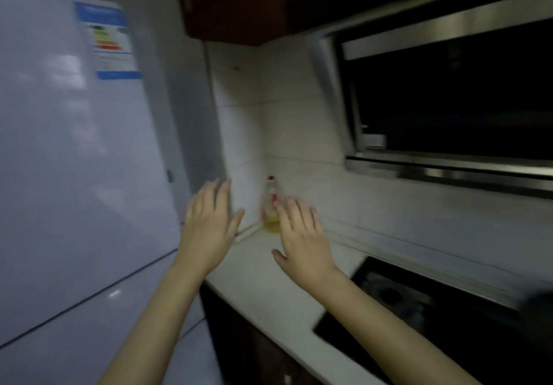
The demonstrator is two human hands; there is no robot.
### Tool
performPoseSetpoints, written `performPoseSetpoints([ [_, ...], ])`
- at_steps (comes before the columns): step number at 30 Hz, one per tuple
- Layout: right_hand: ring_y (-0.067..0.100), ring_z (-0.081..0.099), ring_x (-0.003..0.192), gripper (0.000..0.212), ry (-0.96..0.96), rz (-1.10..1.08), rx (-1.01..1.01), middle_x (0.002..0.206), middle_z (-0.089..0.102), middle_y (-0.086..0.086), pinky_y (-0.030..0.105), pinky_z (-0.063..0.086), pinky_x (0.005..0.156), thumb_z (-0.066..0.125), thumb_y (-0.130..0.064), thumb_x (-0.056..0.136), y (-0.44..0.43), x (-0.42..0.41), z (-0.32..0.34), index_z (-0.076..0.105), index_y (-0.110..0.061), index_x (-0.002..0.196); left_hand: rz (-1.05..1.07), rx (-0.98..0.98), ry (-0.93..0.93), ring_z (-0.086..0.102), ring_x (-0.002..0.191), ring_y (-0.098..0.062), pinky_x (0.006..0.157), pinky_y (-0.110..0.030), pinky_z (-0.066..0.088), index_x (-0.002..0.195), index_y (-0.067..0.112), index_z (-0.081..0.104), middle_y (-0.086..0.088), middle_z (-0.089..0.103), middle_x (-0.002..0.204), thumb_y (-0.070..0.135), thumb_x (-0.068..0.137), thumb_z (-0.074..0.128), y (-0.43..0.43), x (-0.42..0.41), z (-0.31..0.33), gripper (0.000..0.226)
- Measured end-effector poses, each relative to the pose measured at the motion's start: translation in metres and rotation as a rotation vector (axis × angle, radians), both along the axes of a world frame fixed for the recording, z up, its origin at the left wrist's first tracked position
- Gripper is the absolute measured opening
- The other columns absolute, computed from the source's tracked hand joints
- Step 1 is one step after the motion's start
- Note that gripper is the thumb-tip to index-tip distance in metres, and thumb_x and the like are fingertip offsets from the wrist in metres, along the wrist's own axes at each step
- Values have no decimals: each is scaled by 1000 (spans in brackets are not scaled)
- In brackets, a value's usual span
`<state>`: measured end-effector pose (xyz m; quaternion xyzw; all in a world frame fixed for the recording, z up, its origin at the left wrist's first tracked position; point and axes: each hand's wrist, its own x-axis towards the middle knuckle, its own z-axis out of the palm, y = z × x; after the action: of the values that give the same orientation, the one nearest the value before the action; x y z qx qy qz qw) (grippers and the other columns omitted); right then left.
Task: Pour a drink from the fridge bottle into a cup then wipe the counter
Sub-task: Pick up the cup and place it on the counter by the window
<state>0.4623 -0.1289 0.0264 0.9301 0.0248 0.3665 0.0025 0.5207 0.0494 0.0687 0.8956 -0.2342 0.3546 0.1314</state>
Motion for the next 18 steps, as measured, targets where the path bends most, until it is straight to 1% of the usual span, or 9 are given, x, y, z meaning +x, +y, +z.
performPoseSetpoints([
  [3,37,36,136,93,-7,-133,-10,146,40,18,53,32,110,76,-43,66,-80,-66,-1,38,-6,142,-165,-46,9,37,137,-36,112,-46,30,150,8,30,-19,39,149,48,101,37,-101,-44,-2,64],
  [5,36,33,137,90,7,-231,-30,148,37,18,53,31,110,71,-44,70,-134,-117,-3,36,-6,144,-278,-70,65,34,140,-34,113,-44,29,151,8,29,-18,35,152,45,101,42,-165,-80,-8,63],
  [8,35,31,139,88,51,-393,-41,149,35,17,53,29,111,67,-44,73,-209,-198,-9,34,-8,145,-434,-33,105,29,144,-29,115,-40,27,153,10,25,-15,31,156,46,100,38,-253,-134,-20,65],
  [10,35,33,138,87,71,-512,-27,148,37,18,53,30,111,68,-44,73,-255,-250,-14,35,-7,144,-535,-14,117,26,146,-27,117,-40,23,154,13,22,-13,29,158,46,101,39,-307,-170,-27,65],
  [14,36,38,134,86,103,-726,9,144,42,18,52,33,109,72,-43,69,-325,-350,-26,41,-6,140,-707,25,153,25,147,-26,118,-41,22,156,16,16,-11,26,160,47,102,37,-399,-252,-40,67],
  [18,36,35,137,87,117,-878,45,146,40,18,53,31,111,73,-40,68,-371,-434,-33,41,-6,141,-870,74,178,12,152,-20,121,-36,11,157,21,10,-6,19,163,47,102,35,-467,-325,-50,66],
])
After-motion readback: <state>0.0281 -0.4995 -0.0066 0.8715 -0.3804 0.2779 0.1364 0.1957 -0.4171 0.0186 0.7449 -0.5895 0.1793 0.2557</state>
